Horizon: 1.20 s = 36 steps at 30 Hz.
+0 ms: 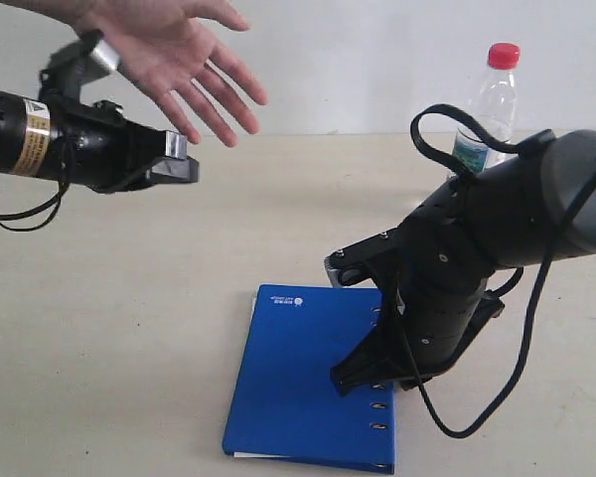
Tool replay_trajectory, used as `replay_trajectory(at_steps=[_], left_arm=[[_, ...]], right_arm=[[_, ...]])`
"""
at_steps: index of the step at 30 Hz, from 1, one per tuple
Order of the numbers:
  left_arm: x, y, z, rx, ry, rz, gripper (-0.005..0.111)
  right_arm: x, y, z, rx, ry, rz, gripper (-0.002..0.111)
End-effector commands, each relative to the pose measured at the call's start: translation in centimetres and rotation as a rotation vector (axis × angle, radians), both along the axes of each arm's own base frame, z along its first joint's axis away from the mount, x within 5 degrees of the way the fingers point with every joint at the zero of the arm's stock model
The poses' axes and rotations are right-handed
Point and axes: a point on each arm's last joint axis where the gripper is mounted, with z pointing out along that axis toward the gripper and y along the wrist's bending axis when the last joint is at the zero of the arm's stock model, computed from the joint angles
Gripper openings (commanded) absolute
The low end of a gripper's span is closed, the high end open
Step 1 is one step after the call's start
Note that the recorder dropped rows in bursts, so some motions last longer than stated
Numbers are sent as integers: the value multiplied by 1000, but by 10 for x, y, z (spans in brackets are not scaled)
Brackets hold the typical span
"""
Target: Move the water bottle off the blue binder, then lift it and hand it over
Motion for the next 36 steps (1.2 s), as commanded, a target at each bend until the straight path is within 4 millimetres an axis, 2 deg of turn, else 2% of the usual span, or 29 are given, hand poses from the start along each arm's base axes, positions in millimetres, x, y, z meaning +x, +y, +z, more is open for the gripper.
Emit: replay_trajectory(at_steps=[1,3,5,9,12,13,14,15,16,17,18,19,21,23,24,27,29,30,31,32,36], left_arm=[[-6,33,25,153,-169,322,4],[-15,44,33,257,-256,403,4],[-25,50,33,380,-318,447,4],[-38,54,10,560,-296,444,4],[-41,63,-13,770,-165,486,4],[-41,64,-18,826,-69,499,4],[-38,63,-23,884,3,447,4],[-35,58,-24,866,100,427,4],[-33,51,-28,891,201,318,4],[-33,31,-30,752,381,177,4],[-35,18,-33,640,457,58,4],[-39,4,-36,517,497,-52,4],[-41,-14,-45,317,520,-137,4],[-44,-23,-57,262,512,-164,4],[-46,-27,-71,281,495,-154,4],[-45,-27,-89,309,479,-126,8],[-44,-28,-102,299,525,-116,28],[-45,-31,-111,289,544,-158,45],[-47,-34,-116,256,564,-184,57],[-46,-37,-119,231,563,-198,60],[-45,-44,-123,147,550,-234,56]], right_arm=[[-1,-3,12,6,-19,4,0],[-1,-3,17,17,-33,4,0],[0,-3,21,34,-52,5,0],[0,-2,24,46,-66,6,0],[0,-3,24,40,-60,5,0],[-1,-3,24,36,-56,5,0],[-1,-3,24,33,-53,4,0],[-1,-4,24,31,-50,4,0],[-1,-4,24,30,-50,4,0],[-1,-4,24,30,-50,4,0],[-1,-4,24,30,-50,4,0],[-1,-4,24,30,-50,4,0],[-1,-4,24,29,-49,4,0],[-1,-4,24,27,-47,3,0],[-2,-4,24,26,-45,0,0],[-2,-4,24,26,-45,0,0],[-2,-4,24,25,-45,4,0],[-2,-4,24,25,-45,4,0],[-2,-4,24,25,-45,4,0],[-2,-4,24,25,-45,4,0],[-2,-4,24,26,-45,2,0]])
